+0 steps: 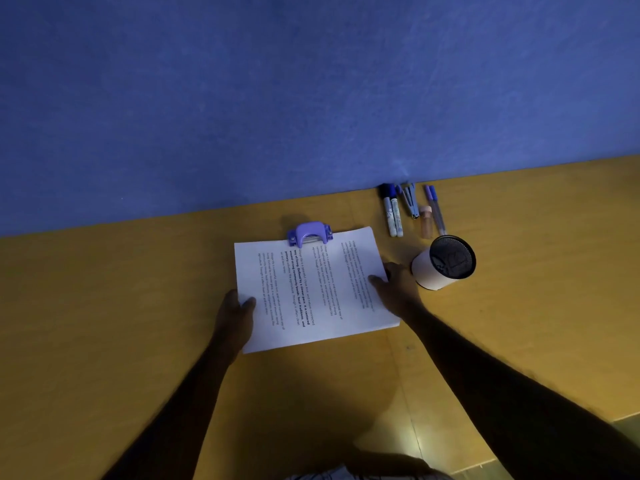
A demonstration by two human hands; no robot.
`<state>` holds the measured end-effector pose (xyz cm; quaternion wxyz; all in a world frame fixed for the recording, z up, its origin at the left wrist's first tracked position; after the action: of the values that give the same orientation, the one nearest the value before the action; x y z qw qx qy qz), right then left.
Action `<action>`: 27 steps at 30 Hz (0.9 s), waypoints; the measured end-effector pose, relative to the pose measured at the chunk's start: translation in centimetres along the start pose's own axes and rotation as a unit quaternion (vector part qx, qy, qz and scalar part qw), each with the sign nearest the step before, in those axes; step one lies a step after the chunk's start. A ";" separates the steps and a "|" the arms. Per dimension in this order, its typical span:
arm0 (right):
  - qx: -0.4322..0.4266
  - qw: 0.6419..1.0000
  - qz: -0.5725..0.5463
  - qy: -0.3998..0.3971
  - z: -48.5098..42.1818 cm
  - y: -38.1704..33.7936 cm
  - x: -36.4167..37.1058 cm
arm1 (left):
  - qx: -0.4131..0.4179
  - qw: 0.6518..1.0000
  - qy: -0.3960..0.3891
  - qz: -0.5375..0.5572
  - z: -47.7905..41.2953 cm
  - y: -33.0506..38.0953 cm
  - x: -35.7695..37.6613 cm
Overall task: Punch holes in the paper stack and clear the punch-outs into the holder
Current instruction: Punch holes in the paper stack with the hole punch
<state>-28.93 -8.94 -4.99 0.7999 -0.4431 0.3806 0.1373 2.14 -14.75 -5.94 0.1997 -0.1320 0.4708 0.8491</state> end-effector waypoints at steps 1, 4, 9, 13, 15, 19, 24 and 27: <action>0.002 0.999 0.037 0.009 -0.1 -0.1 0.0 | 0.001 1.000 0.000 0.005 0.0 -0.1 0.1; -0.006 0.984 0.162 0.073 -0.6 -0.7 -0.2 | 0.010 1.000 0.001 0.011 0.3 -0.2 0.2; -0.107 0.988 0.086 0.071 -2.3 -4.8 -0.7 | 0.012 1.000 0.024 -0.010 0.2 -0.3 0.4; -0.172 0.983 0.059 -0.031 -5.2 -8.8 -0.5 | 0.021 0.999 0.044 -0.024 0.4 -0.1 0.7; -0.194 0.976 0.070 -0.065 -6.6 -10.8 -0.2 | 0.025 0.998 0.047 -0.024 0.4 0.0 0.8; -0.240 0.948 0.153 -0.141 -8.8 -14.6 0.7 | 0.026 0.999 0.041 -0.016 0.4 -0.2 0.7; -0.281 0.892 0.284 -0.211 -9.9 -16.4 1.8 | 0.029 0.999 0.041 -0.015 0.6 0.1 0.8; -0.299 0.882 0.294 -0.213 -10.0 -16.8 2.3 | 0.029 0.999 0.041 -0.020 0.8 0.1 0.8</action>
<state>-22.93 -26.85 0.34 0.6140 -0.4891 0.2544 0.5650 1.34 -13.94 -5.83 0.2011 -0.1708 0.5003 0.8247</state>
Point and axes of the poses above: each hand's wrist, its own z-axis away from the middle knuckle, its own x-axis out of the palm, y = z × x, the point moved 3 cm from there along -z, towards the middle knuckle, and after that the axes turned 2 degrees about y, right-handed, at the moved point
